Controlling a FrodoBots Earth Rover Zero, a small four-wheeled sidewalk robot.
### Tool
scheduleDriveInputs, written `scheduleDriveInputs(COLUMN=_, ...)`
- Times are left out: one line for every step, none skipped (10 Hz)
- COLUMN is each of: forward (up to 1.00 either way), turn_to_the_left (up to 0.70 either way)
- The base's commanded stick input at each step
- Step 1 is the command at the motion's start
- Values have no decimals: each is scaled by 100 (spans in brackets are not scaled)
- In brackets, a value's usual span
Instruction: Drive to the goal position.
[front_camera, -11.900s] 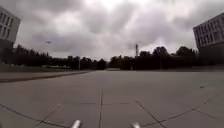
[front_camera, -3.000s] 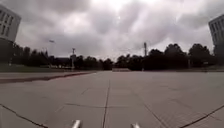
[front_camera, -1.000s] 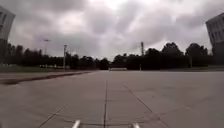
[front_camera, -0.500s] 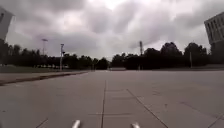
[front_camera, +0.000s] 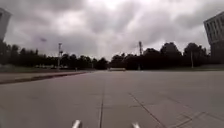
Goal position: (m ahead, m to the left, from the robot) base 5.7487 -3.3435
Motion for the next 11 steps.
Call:
scheduleDriveInputs(forward=100, turn_to_the_left=0)
scheduleDriveInputs(forward=100, turn_to_the_left=0)
scheduleDriveInputs(forward=100, turn_to_the_left=0)
scheduleDriveInputs(forward=100, turn_to_the_left=0)
scheduleDriveInputs(forward=100, turn_to_the_left=-2)
scheduleDriveInputs(forward=100, turn_to_the_left=-4)
scheduleDriveInputs(forward=100, turn_to_the_left=-9)
scheduleDriveInputs(forward=100, turn_to_the_left=0)
scheduleDriveInputs(forward=100, turn_to_the_left=0)
scheduleDriveInputs(forward=100, turn_to_the_left=0)
scheduleDriveInputs(forward=100, turn_to_the_left=-6)
